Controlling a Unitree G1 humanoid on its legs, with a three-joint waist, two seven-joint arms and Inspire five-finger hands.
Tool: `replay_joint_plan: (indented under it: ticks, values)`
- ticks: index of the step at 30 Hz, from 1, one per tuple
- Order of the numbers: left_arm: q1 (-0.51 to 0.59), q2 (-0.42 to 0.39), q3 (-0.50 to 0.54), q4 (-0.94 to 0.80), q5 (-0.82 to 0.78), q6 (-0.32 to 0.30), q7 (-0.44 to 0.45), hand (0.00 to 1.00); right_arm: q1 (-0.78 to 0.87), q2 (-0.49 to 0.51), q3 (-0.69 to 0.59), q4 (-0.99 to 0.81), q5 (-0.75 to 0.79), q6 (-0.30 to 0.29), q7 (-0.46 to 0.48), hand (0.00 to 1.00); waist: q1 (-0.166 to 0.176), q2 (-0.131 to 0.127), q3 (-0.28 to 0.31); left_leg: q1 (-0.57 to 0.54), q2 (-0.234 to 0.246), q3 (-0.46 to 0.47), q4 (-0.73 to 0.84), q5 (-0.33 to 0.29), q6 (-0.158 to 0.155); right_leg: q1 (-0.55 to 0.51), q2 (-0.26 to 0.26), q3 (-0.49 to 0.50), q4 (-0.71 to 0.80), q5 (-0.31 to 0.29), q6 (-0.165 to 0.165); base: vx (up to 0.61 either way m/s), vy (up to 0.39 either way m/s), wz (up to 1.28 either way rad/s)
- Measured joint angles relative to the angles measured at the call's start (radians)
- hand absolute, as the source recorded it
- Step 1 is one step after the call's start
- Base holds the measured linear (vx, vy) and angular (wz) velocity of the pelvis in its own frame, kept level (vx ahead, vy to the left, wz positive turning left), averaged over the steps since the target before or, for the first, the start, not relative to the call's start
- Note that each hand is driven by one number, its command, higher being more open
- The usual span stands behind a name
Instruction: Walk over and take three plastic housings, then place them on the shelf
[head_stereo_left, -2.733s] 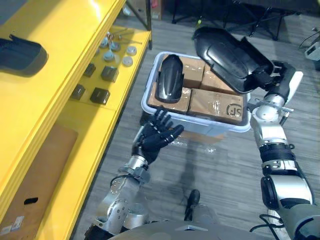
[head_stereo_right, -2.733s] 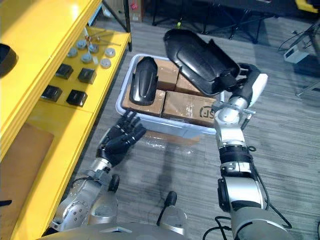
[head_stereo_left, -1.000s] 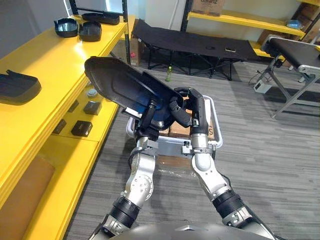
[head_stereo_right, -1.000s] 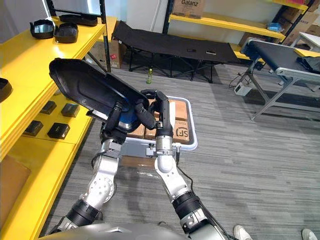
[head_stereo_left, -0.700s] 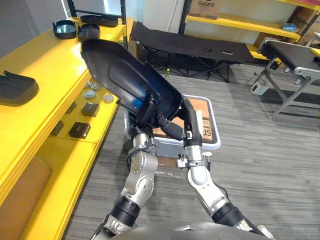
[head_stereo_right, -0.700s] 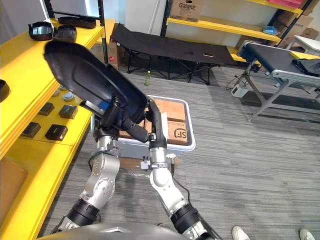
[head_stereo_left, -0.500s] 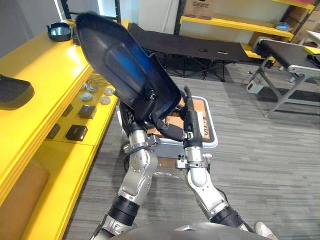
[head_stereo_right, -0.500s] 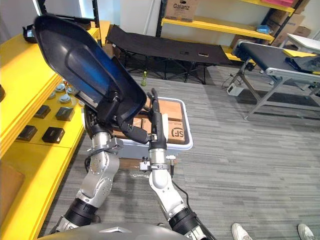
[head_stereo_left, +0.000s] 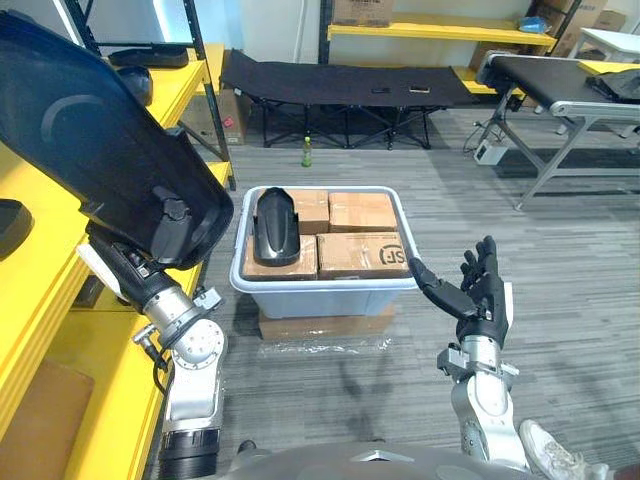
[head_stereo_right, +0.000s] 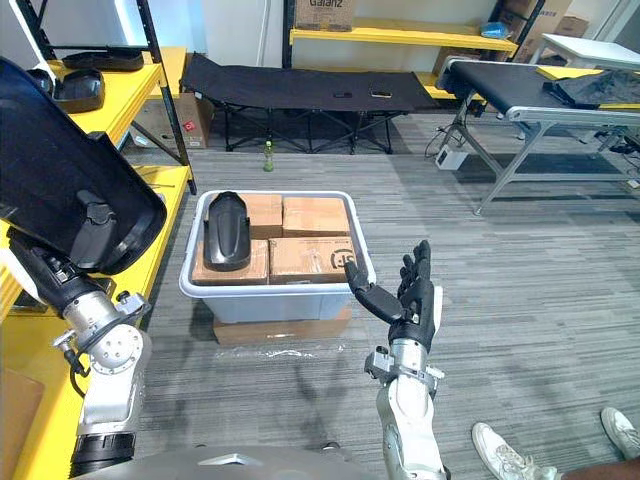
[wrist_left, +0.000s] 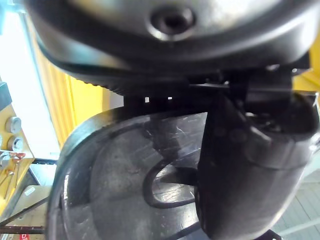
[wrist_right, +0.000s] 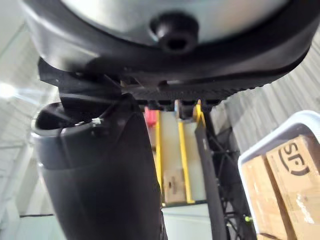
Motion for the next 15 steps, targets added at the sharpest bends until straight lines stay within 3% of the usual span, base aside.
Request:
replay_joint_plan:
  ticks: [5,11,15]
  values:
    - [0.067,0.015,0.009,-0.035,-0.037,-0.091,-0.059,0.00,0.032,0.000,-0.013,0.012,0.000,0.015,0.031,1.00,0.002,0.026,0.008,-0.005,0.000,-0.001,0.000,0.001,0.003,-0.001,0.000,-0.002,-0.007,0.000,0.001,0.00,0.000,0.00]
    - [0.150,-0.001,0.010,-0.181,-0.089,-0.135,-0.165,0.00,-0.001,0.001,0.004,0.012,0.001,0.041,0.068,1.00,0.013,0.031,0.007,-0.030,-0.005,-0.049,0.013,0.002,0.005,0.018,0.000,-0.054,-0.009,-0.001,0.005,0.03,-0.001,0.20]
    - [0.189,-0.029,0.039,-0.246,-0.118,-0.137,-0.242,0.00,-0.103,-0.009,0.098,0.060,-0.008,0.095,0.074,1.00,0.065,0.034,0.008,-0.052,-0.013,-0.123,0.031,0.002,0.005,0.055,-0.001,-0.130,-0.010,-0.014,0.010,-0.02,-0.015,0.53]
